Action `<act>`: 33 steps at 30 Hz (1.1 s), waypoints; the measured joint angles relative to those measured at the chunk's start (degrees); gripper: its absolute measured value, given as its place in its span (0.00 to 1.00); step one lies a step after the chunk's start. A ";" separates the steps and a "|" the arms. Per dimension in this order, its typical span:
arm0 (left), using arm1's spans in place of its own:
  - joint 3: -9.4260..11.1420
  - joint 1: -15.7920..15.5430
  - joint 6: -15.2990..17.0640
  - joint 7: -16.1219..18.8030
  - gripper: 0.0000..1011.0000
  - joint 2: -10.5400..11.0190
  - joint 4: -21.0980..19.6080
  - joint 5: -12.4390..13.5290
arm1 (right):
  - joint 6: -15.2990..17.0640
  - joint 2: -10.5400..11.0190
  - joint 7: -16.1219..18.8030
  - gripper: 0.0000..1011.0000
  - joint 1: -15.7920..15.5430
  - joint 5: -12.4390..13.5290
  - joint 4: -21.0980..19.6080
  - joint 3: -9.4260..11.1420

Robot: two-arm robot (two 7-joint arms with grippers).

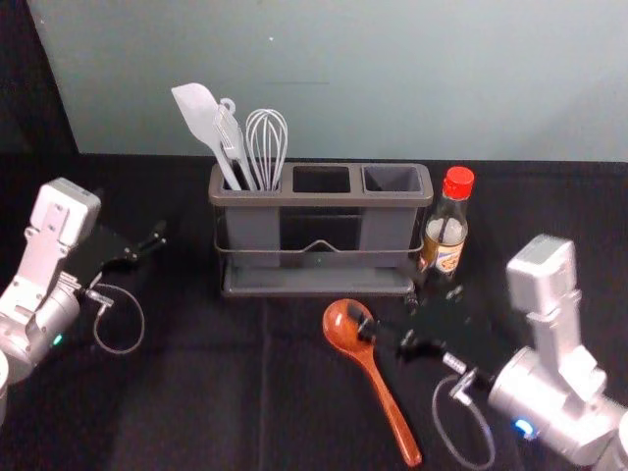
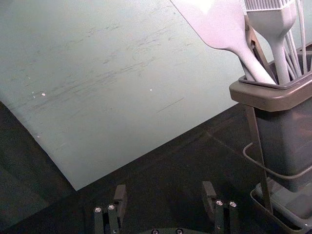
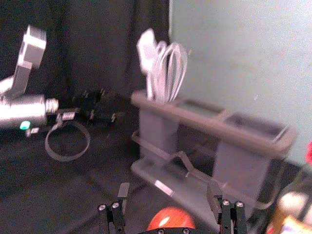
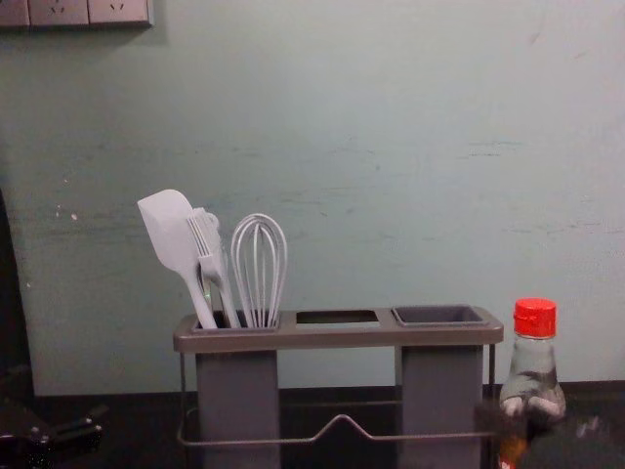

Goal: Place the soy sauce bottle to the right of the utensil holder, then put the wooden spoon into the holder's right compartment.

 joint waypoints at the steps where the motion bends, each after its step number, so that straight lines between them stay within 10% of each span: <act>1: 0.00 0.00 0.00 0.00 0.99 0.00 0.00 0.00 | 0.69 -0.15 -0.06 0.99 -0.09 -0.56 0.62 -0.97; 33: 0.00 0.00 0.00 0.00 0.99 0.00 0.00 0.00 | 1.82 -1.35 -0.29 0.99 -0.04 -1.48 3.67 -3.19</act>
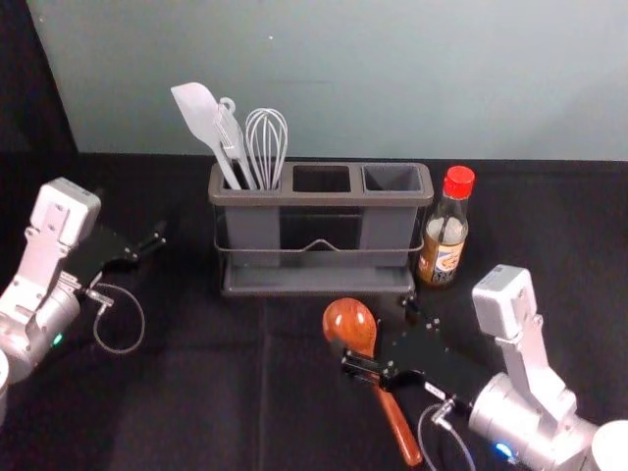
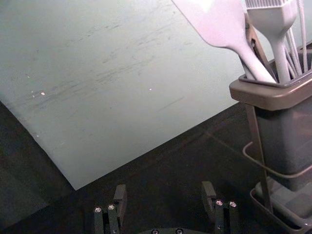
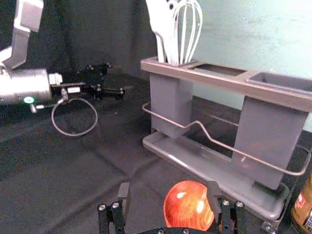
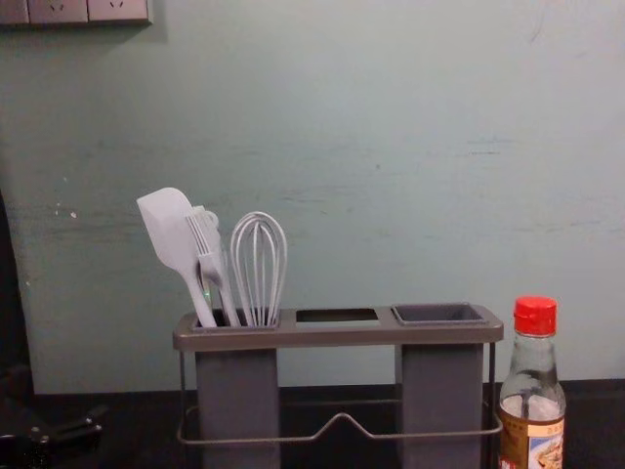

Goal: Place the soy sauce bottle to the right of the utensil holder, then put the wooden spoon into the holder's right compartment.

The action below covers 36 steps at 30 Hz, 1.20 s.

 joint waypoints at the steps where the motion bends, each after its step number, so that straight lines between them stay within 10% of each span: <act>1: 0.00 0.00 0.01 0.00 0.99 0.00 0.00 0.00 | 0.11 0.02 -0.03 0.99 0.00 -0.13 0.05 -0.08; 13: 0.00 0.00 0.01 0.00 0.99 0.00 0.00 0.00 | 10.89 1.95 -2.72 0.99 -1.35 -2.50 -5.11 -0.40; 16: 0.00 0.00 0.01 0.00 0.99 0.00 0.00 0.00 | 21.27 2.29 -4.63 0.99 -1.32 -2.66 -9.95 0.48; 28: 0.00 0.00 0.01 0.00 0.99 0.00 0.00 0.00 | 45.51 1.12 -6.50 0.99 3.13 -3.79 -16.63 -0.11; 36: 0.00 0.00 0.01 0.00 0.99 0.00 0.00 0.00 | 49.16 -1.33 -6.73 0.99 6.52 -5.63 -13.27 -1.92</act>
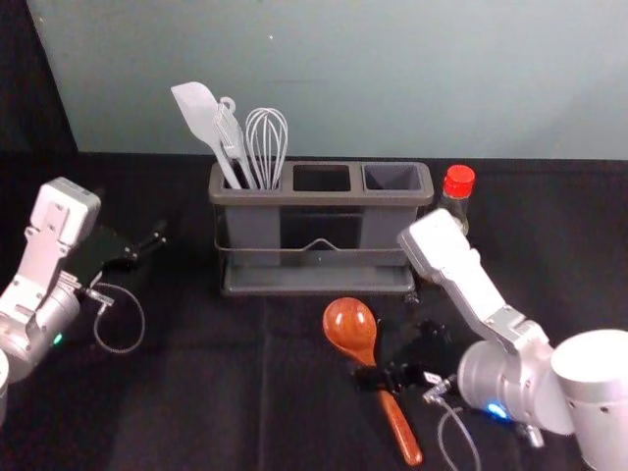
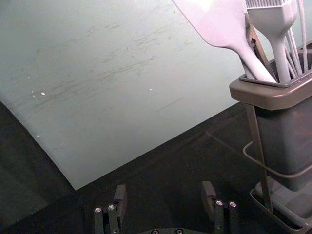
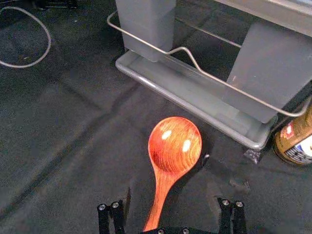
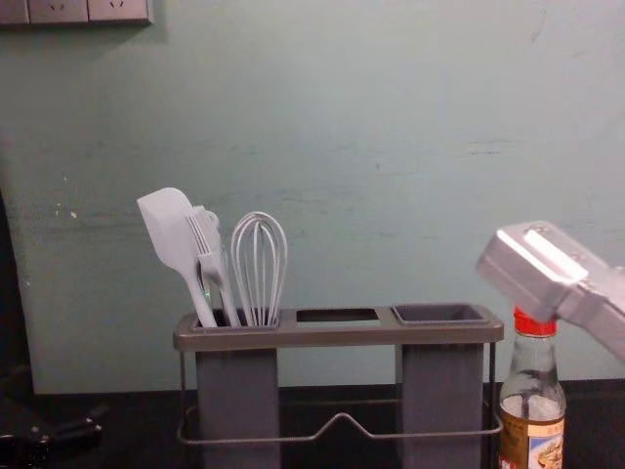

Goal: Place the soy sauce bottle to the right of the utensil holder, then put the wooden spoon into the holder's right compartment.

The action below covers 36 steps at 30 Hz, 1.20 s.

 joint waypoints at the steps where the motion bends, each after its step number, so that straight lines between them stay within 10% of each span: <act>1: 0.00 0.00 0.00 0.00 0.99 0.00 0.00 0.00 | 0.11 -0.31 0.06 0.99 0.36 -0.06 0.50 -0.10; 36: 0.00 0.00 0.00 0.00 0.99 0.00 0.00 0.01 | -2.32 -9.47 0.61 0.99 7.02 -5.26 13.07 -0.87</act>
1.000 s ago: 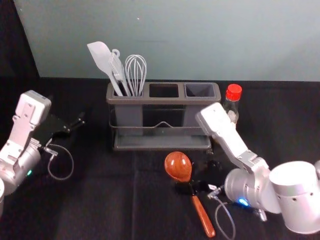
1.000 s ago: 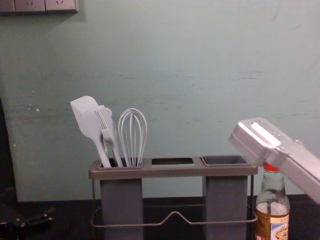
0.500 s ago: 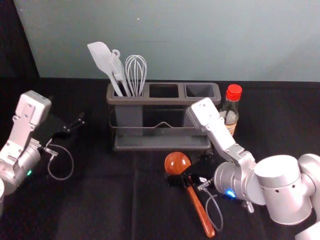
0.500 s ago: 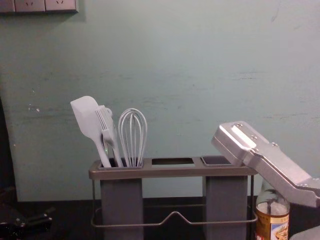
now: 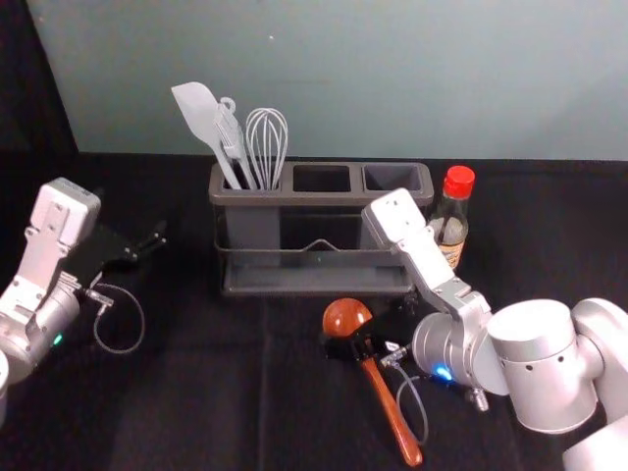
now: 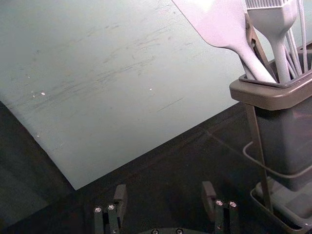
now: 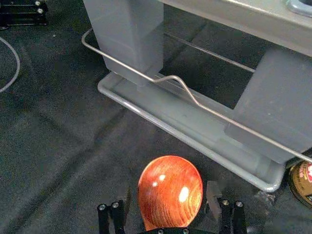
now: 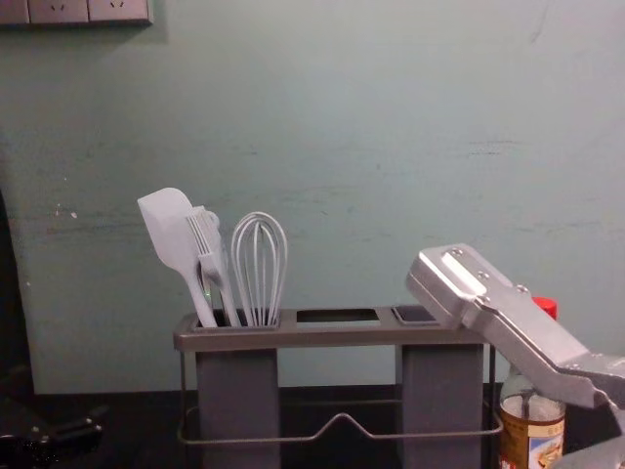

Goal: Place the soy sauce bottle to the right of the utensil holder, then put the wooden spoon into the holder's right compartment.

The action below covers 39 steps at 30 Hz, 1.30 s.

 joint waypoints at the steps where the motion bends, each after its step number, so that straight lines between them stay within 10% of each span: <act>1: 0.00 0.00 0.00 0.00 0.99 0.00 0.00 0.00 | -0.20 -0.30 0.13 0.99 0.10 -0.10 0.42 0.07; 32: 0.00 0.00 0.00 0.00 0.99 0.00 0.00 0.00 | -3.97 -2.35 1.43 0.98 -0.33 -4.81 3.54 0.67; 39: 0.00 0.00 0.00 0.00 0.99 0.00 0.00 0.00 | -4.24 -2.87 1.54 0.83 -0.51 -5.58 3.84 1.05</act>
